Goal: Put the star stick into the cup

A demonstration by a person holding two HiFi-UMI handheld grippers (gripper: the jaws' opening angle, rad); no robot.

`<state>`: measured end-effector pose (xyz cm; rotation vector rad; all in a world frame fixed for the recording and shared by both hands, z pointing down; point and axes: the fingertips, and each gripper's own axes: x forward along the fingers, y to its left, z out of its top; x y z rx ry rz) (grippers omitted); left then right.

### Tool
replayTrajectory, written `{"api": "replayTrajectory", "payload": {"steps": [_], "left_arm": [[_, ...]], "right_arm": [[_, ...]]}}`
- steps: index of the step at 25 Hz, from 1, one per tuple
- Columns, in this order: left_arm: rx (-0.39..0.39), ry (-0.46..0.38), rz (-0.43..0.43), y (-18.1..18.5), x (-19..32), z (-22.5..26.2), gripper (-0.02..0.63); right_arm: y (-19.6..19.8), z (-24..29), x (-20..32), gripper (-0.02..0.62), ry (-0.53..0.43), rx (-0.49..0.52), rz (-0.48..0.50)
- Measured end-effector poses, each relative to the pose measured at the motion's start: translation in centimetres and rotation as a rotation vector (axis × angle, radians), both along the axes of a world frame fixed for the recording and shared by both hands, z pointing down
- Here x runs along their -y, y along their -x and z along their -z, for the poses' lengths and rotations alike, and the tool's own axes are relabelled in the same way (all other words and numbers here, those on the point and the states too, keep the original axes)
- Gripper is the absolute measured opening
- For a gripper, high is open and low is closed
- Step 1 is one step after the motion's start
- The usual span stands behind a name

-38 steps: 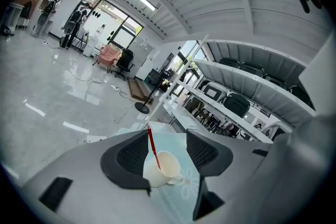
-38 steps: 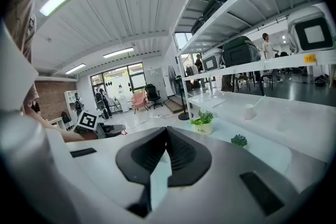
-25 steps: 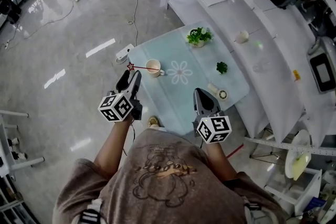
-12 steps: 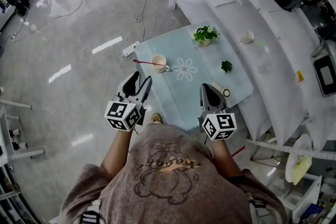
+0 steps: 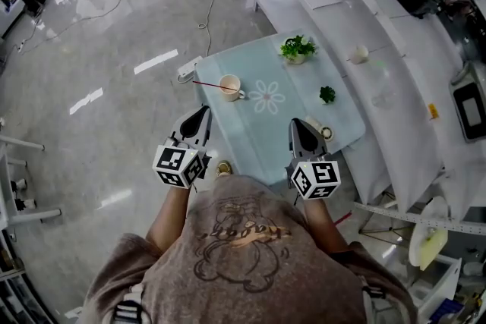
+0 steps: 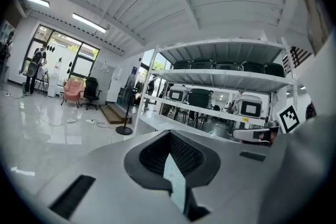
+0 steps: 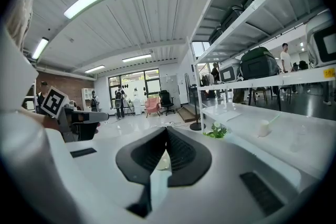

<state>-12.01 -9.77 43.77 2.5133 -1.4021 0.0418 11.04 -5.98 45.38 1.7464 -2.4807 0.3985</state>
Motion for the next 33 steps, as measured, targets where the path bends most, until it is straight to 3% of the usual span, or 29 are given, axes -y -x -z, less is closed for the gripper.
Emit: {"api": "replayTrajectory", "payload": {"steps": [19,33], "left_arm": [[-0.11,0.038,0.06,-0.3,-0.4,0.6,0.021],[-0.096,0.056,0.073,0.4,-0.4,-1.1,0.021]], "right_arm": [[0.5,-1.0,0.0,0.002,0.027,0.005,0.016],[0.8,-1.2,0.5,0.002,0.028,0.003,0.026]]}}
